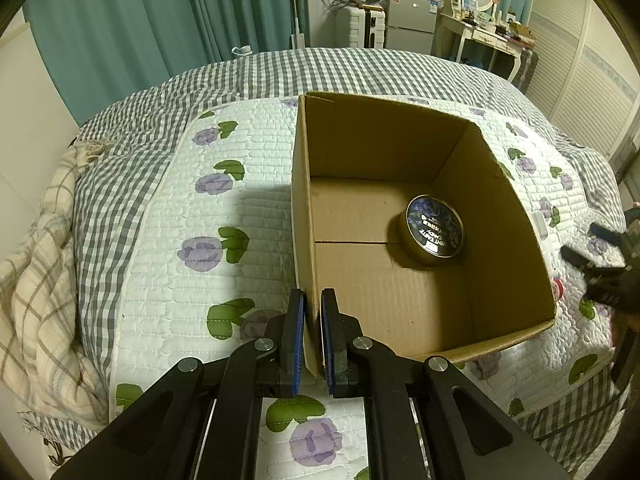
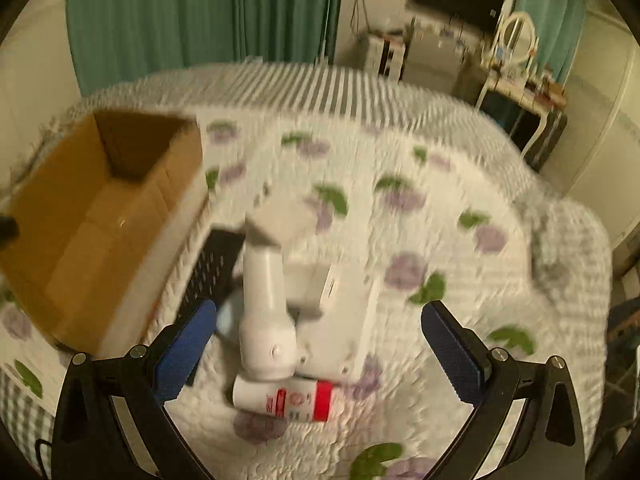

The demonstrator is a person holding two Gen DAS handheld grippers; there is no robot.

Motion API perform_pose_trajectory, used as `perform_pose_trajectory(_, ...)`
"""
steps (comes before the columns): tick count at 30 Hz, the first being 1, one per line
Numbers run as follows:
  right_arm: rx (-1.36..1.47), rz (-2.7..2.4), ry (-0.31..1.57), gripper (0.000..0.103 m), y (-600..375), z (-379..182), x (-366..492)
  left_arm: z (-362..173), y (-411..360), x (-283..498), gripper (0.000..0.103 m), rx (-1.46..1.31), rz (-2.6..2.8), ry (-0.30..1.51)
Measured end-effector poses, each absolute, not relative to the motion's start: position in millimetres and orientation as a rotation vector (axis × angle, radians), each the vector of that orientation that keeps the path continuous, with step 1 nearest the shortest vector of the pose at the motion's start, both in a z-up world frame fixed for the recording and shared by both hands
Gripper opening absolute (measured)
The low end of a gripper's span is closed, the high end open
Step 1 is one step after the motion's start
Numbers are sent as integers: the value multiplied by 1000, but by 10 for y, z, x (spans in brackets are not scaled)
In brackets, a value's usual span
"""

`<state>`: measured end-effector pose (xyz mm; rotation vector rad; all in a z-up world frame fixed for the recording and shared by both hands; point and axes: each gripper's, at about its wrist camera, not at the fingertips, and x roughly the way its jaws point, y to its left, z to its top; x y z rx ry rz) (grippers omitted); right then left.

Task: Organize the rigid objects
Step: 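Grasp the white hair-dryer-like device with the right tool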

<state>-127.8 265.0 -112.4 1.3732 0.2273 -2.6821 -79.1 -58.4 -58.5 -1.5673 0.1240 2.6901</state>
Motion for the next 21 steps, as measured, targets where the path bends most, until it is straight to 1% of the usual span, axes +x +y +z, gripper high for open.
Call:
perform_pose_trajectory(4,1406,-2653,239,102,2603,-1358,-1251,-584,-585,-791,8,-1566,2691,124)
perform_pose_trajectory(6,1420,-2633,236,94,2566,-1435,-1242,-583,-582,-789,8,-1564,2692,123)
perform_pose_trajectory(8,1439,-2616,228,82,2543,-1506,-1255,-581,-586,-786,8,-1559,2695,123)
perform_pose_trajectory(9,1448,-2611,228,79,2537,-1522,-1261,-575,-584,-784,8,-1558,2696,124)
perform_pose_trajectory(11,1469,-2591,218,65,2518,-1579,-1269,-570,-585,-781,8,-1555,2697,126)
perform_pose_trajectory(17,1499,-2546,203,50,2454,-1668,-1301,-565,-584,-771,8,-1554,2696,130)
perform_pose_trajectory(21,1512,-2528,210,44,2412,-1704,-1319,-564,-583,-773,8,-1554,2696,133)
